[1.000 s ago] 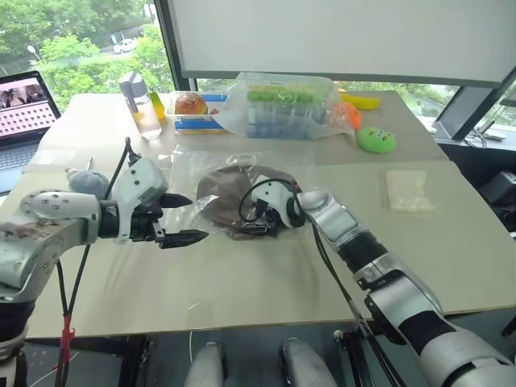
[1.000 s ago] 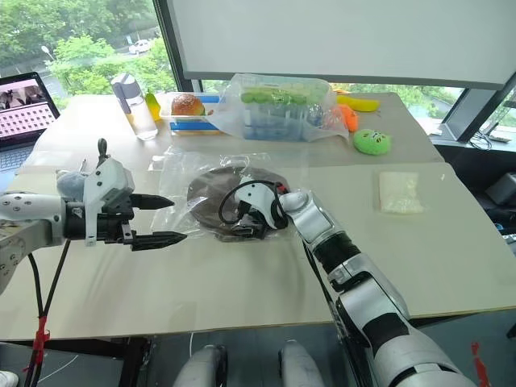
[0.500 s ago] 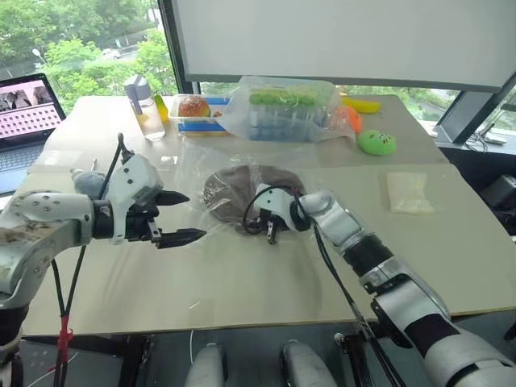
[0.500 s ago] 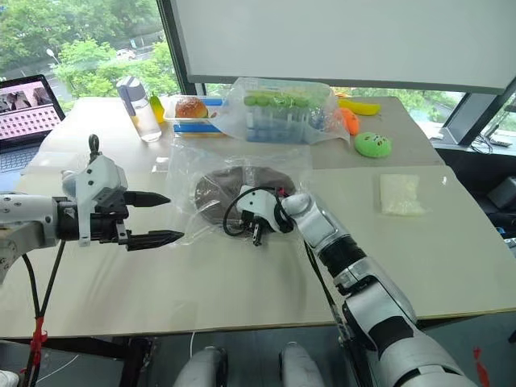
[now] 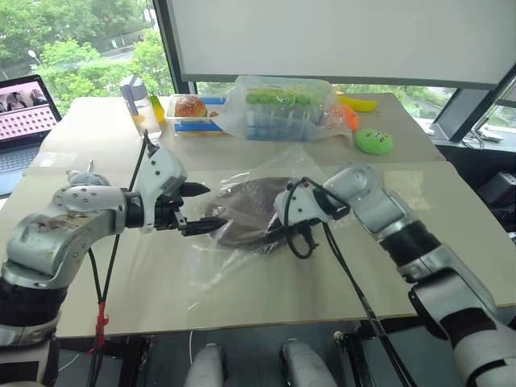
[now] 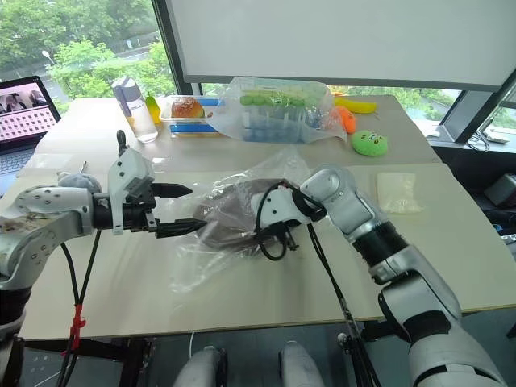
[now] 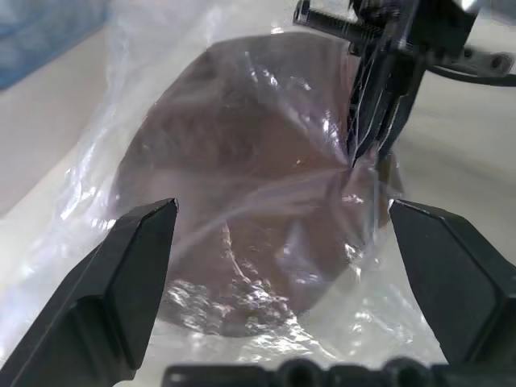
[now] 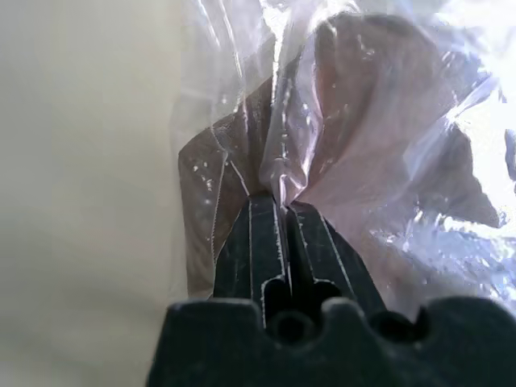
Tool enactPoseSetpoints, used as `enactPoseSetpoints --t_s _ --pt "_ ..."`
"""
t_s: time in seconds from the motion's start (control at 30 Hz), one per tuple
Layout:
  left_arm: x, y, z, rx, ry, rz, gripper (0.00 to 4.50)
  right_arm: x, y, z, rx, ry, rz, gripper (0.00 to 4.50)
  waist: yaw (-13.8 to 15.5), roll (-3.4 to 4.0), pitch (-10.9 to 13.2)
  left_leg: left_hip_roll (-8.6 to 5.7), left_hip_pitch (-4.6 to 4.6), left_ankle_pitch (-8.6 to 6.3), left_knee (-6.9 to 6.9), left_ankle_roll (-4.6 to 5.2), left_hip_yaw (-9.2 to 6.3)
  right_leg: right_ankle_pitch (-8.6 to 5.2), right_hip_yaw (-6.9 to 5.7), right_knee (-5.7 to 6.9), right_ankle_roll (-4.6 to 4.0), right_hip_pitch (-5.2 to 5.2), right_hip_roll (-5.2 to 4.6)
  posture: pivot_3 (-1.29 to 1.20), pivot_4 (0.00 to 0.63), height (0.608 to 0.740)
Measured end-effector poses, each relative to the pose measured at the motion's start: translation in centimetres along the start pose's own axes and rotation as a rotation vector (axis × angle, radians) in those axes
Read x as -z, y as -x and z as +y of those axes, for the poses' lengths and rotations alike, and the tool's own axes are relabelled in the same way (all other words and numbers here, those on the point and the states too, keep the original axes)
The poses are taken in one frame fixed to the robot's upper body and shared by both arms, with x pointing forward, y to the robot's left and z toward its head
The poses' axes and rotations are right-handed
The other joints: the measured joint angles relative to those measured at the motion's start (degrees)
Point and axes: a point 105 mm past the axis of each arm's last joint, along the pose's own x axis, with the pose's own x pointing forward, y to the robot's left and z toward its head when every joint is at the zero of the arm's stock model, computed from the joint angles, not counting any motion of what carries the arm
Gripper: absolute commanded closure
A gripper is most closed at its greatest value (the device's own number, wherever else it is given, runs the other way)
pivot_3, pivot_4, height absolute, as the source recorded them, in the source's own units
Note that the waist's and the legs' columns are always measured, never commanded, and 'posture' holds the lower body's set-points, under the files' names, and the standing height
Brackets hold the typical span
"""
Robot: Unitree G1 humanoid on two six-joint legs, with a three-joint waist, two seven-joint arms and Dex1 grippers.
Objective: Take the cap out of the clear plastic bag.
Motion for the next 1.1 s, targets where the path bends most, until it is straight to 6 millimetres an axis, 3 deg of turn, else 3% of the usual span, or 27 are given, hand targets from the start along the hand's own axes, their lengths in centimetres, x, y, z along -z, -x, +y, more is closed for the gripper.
enactPoseSetpoints --t_s 0.07,0.17,0.27,0.4,0.57,0.63,0.67,0.8,0.87,0.93,1.1 --pt "0.0 -0.3 -0.1 0.002 0.001 -0.006 0.00 1.9 0.3 -0.1 -0.025 0.191 0.103 4.45 0.0 -0.07 0.1 0.01 -0.01 0.00 -0.07 0.00 0.00 0.06 0.02 0.00 -0.13 -0.04 0.00 0.00 0.150 0.740" --pt "0.3 -0.4 -0.1 -0.008 0.006 -0.004 0.00 3.8 0.2 0.2 -0.027 0.299 0.176 4.45 0.0 -0.13 0.2 -0.01 -0.06 -0.02 -0.13 -0.04 -0.02 0.21 0.03 0.06 -0.49 -0.13 -0.03 0.00 0.150 0.740" --pt "0.4 -0.7 -0.3 -0.009 0.019 -0.017 0.00 6.6 -0.5 -0.2 0.052 0.346 0.331 3.49 0.0 -0.14 0.2 -0.06 -0.12 0.09 -0.13 -0.22 -0.02 0.23 0.09 0.21 -0.54 -0.29 -0.08 0.00 0.150 0.740" --pt "0.3 -1.0 -0.2 -0.027 0.021 -0.027 0.00 10.2 0.9 -0.2 0.126 0.411 0.546 2.19 0.3 -0.14 0.2 -0.07 -0.08 0.19 -0.13 -0.35 -0.13 0.27 -0.02 0.20 -0.59 -0.18 -0.06 0.00 0.150 0.740" --pt "0.0 -1.2 0.2 -0.044 0.017 -0.039 0.00 11.6 2.2 -0.6 0.228 0.366 0.630 0.53 0.1 -0.14 0.2 -0.07 -0.10 0.18 -0.16 -0.33 -0.11 0.26 0.01 0.17 -0.57 -0.19 -0.06 0.00 0.150 0.740" --pt "0.1 -1.3 0.4 -0.047 0.018 -0.033 0.00 11.9 2.8 -0.7 0.268 0.306 0.642 0.03 0.0 -0.14 0.2 -0.07 -0.10 0.18 -0.18 -0.33 -0.12 0.26 0.01 0.18 -0.57 -0.19 -0.05 0.00 0.150 0.740" --pt "0.2 -1.4 0.3 -0.042 0.017 -0.027 0.00 12.1 3.3 -0.7 0.295 0.249 0.644 0.03 0.0 -0.14 0.2 -0.08 -0.10 0.18 -0.18 -0.33 -0.12 0.26 0.01 0.18 -0.57 -0.19 -0.06 0.00 0.150 0.740" --pt "0.5 -1.7 0.1 -0.010 0.024 -0.016 0.00 11.8 4.9 -1.1 0.419 -0.108 0.515 0.03 -0.1 -0.17 0.3 -0.06 -0.07 0.18 -0.17 -0.33 -0.14 0.27 -0.02 0.14 -0.56 -0.07 -0.04 0.00 0.150 0.740" --pt "0.5 -1.9 0.0 0.004 0.025 -0.015 0.00 10.5 5.3 -1.4 0.463 -0.335 0.311 0.03 -0.2 -0.16 0.3 -0.05 0.03 0.16 -0.18 -0.31 -0.18 0.26 -0.06 0.11 -0.56 0.06 -0.04 0.00 0.150 0.740" --pt "0.2 -2.0 -0.1 0.018 0.018 -0.017 0.00 9.5 5.9 -1.3 0.444 -0.449 0.158 0.03 -0.3 -0.15 0.3 -0.05 0.05 0.16 -0.18 -0.31 -0.18 0.27 -0.07 0.12 -0.55 0.08 -0.04 0.00 0.150 0.740" --pt "0.3 -1.7 -0.1 0.050 0.028 -0.015 0.00 6.8 10.9 -0.1 0.411 -0.738 -0.182 0.03 0.2 0.09 0.5 -0.06 -0.03 0.16 -0.14 -0.30 -0.28 0.25 -0.16 0.15 -0.53 0.05 -0.05 0.00 0.150 0.740"
